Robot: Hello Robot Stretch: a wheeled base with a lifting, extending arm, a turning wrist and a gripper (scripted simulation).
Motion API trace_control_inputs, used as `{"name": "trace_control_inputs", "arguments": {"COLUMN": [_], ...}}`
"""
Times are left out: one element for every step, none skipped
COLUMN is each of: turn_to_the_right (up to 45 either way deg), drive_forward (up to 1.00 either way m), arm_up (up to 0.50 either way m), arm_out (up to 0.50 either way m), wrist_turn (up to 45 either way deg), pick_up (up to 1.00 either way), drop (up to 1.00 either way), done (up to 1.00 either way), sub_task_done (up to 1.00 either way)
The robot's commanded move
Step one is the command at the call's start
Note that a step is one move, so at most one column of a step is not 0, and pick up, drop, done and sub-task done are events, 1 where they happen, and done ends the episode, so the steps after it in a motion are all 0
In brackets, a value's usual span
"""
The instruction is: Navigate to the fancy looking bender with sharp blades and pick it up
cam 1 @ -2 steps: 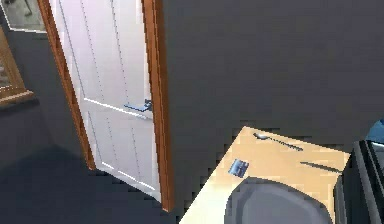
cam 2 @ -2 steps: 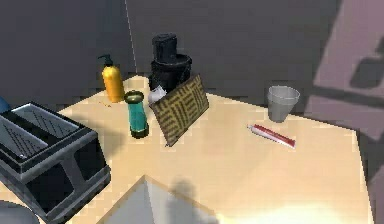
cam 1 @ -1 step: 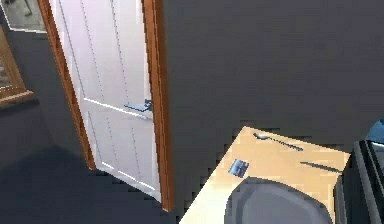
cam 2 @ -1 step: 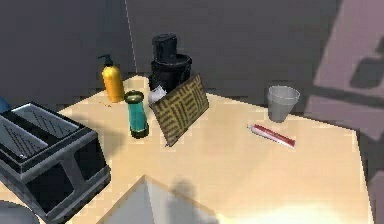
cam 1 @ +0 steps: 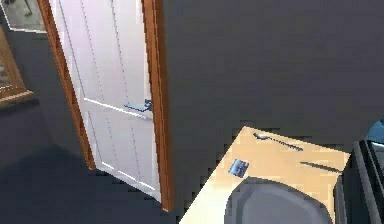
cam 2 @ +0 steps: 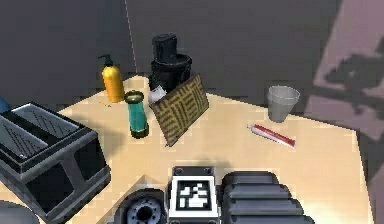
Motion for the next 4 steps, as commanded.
{"name": "trace_control_inputs", "arguments": {"turn_to_the_right": [0.0, 0.0, 0.0, 0.0], "drive_forward": [0.0, 0.0, 0.0, 0.0], "arm_up": [0.0, 0.0, 0.0, 0.0], "arm_out": [0.46, 0.0, 0.0, 0.0], "wrist_turn": [0.0, 45.0, 45.0, 45.0], "pick_up": [0.0, 0.0, 0.0, 0.0], "drop": [0.0, 0.0, 0.0, 0.0], "done": [0.0, 0.0, 0.0, 0.0], "sub_task_done": [0.0, 0.0, 0.0, 0.0]}}
